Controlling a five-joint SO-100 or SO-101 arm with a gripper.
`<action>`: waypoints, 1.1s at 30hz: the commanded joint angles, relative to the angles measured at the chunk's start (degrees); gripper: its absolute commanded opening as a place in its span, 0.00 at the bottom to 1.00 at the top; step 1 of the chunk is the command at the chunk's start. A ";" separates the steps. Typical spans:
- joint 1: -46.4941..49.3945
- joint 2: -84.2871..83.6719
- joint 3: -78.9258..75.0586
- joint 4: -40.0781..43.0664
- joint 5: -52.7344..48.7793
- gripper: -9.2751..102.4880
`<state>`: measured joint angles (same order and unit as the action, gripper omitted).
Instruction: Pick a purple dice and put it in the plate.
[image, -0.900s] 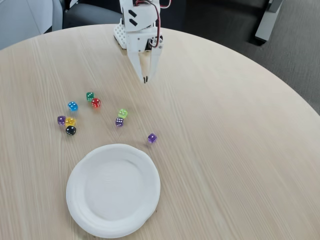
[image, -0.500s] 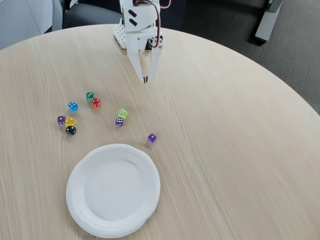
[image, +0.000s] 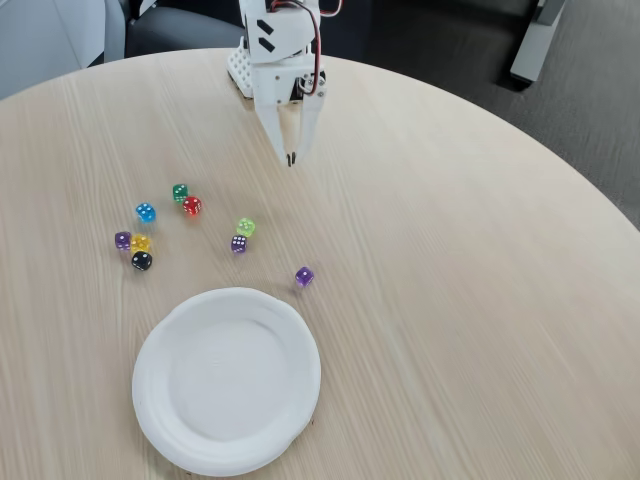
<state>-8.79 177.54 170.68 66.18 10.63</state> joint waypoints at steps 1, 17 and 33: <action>0.00 0.26 -0.26 0.09 0.44 0.09; -0.35 0.26 -0.26 0.09 0.62 0.09; -0.44 -1.14 -0.88 -0.70 14.59 0.08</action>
<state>-8.79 176.84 170.68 66.18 23.99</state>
